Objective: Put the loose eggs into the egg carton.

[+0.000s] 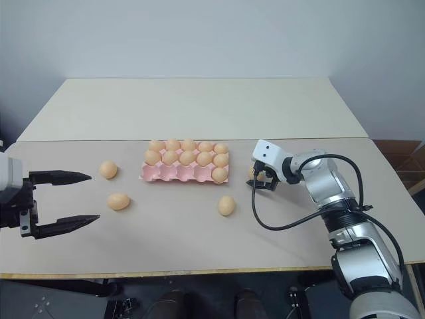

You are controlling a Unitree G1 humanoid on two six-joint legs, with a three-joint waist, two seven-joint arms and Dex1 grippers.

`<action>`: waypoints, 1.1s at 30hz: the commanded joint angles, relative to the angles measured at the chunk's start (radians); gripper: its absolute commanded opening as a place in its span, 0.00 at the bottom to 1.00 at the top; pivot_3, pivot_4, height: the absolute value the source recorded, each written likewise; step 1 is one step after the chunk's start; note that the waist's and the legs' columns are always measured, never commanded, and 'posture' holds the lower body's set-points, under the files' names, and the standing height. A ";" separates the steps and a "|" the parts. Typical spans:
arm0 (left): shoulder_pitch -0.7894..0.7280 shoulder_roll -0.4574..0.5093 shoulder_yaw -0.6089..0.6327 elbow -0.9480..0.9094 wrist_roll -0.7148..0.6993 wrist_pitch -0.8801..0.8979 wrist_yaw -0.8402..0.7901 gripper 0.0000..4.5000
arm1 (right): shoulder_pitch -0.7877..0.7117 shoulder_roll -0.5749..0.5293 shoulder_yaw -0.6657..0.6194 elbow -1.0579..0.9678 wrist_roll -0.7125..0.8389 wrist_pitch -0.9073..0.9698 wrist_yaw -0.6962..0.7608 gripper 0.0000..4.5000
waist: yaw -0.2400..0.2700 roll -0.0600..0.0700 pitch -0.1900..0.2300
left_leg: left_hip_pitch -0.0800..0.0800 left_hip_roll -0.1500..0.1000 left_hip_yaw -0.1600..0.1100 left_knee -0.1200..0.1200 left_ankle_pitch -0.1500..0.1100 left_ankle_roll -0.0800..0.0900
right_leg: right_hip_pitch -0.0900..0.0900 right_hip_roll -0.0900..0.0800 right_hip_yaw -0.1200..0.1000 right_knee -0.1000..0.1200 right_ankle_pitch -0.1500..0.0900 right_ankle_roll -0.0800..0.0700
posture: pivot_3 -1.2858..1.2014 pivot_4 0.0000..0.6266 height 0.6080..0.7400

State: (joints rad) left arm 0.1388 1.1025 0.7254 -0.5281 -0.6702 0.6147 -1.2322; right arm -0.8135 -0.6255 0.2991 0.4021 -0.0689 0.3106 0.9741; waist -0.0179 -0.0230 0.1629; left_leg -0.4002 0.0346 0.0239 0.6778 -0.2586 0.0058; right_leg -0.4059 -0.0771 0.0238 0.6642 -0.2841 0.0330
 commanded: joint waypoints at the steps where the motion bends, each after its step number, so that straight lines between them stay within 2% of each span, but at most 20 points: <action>1: 0.003 0.001 0.024 -0.012 0.001 -0.007 0.004 1.00 | -0.037 0.004 -0.003 0.020 -0.027 -0.041 -0.002 0.96 | 0.000 0.000 0.000 | 0.000 0.000 0.000 0.000 0.000 0.000 | 0.000 0.000 0.000 0.000 0.000 0.000 | 0.52 0.24 1.00; 3: 0.004 0.002 0.026 -0.011 0.002 -0.005 0.005 1.00 | -0.039 0.010 -0.005 0.032 -0.033 -0.046 0.000 0.86 | 0.000 0.000 0.000 | 0.000 0.000 0.000 0.000 0.000 0.000 | 0.000 0.000 0.000 0.000 0.000 0.000 | 0.52 0.24 1.00; 7: 0.014 0.002 0.035 -0.014 0.001 0.000 0.003 1.00 | -0.041 0.010 -0.002 0.043 -0.054 -0.044 0.000 0.57 | 0.000 0.000 0.000 | 0.000 0.000 0.000 0.000 0.000 0.000 | 0.000 0.000 0.000 0.000 0.000 0.000 | 0.52 0.24 1.00; 9: 0.019 0.001 0.039 -0.015 0.001 0.000 0.003 1.00 | -0.036 0.010 -0.006 0.032 -0.062 -0.037 -0.007 0.54 | -0.001 0.000 0.000 | 0.000 0.000 0.000 0.000 0.000 0.000 | 0.000 0.000 0.000 0.000 0.000 0.000 | 0.52 0.24 1.00; 16: 0.078 0.008 0.076 -0.001 0.037 0.010 -0.015 1.00 | -0.040 -0.002 -0.055 -0.155 -0.041 0.000 -0.004 0.54 | -0.002 0.000 0.000 | 0.000 0.000 0.000 0.000 0.000 0.000 | 0.000 0.000 0.000 0.000 0.000 0.000 | 0.52 0.24 1.00; 19: 0.156 -0.002 0.095 0.027 0.094 -0.012 -0.042 1.00 | -0.074 0.073 -0.097 -0.301 0.022 0.061 -0.036 0.54 | -0.011 0.000 0.000 | 0.000 0.000 0.000 -0.002 0.000 0.000 | -0.001 0.000 0.001 0.000 0.000 0.000 | 0.52 0.24 1.00; 22: 0.180 -0.021 0.099 0.044 0.092 -0.021 -0.054 1.00 | -0.086 0.154 -0.100 -0.388 0.049 0.112 -0.074 0.54 | -0.022 0.000 0.000 | 0.001 0.001 -0.001 -0.002 0.000 0.000 | -0.001 0.001 0.001 0.001 0.000 0.000 | 0.52 0.24 1.00; 26: 0.183 -0.030 0.099 0.053 0.096 -0.023 -0.056 1.00 | -0.078 0.251 -0.050 -0.394 0.023 0.118 -0.145 0.54 | -0.018 0.000 0.000 | 0.001 0.000 -0.002 -0.002 0.000 0.000 | 0.000 -0.001 -0.001 0.000 0.000 0.000 | 0.52 0.24 1.00; 33: 0.202 -0.042 0.108 0.046 0.116 -0.030 -0.060 1.00 | -0.019 0.322 0.040 -0.307 -0.061 0.032 -0.250 0.54 | -0.020 0.000 0.000 | 0.000 0.000 -0.002 -0.002 0.000 -0.001 | 0.000 -0.001 -0.001 0.000 0.000 0.000 | 0.52 0.24 1.00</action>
State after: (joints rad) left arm 0.3361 1.0630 0.7946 -0.4659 -0.5536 0.6066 -1.2872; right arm -0.8245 -0.3023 0.3477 0.1102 -0.1158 0.3796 0.7479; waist -0.0377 -0.0231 0.1629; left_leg -0.4002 0.0344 0.0223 0.6758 -0.2584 0.0053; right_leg -0.4065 -0.0781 0.0226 0.6645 -0.2840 0.0328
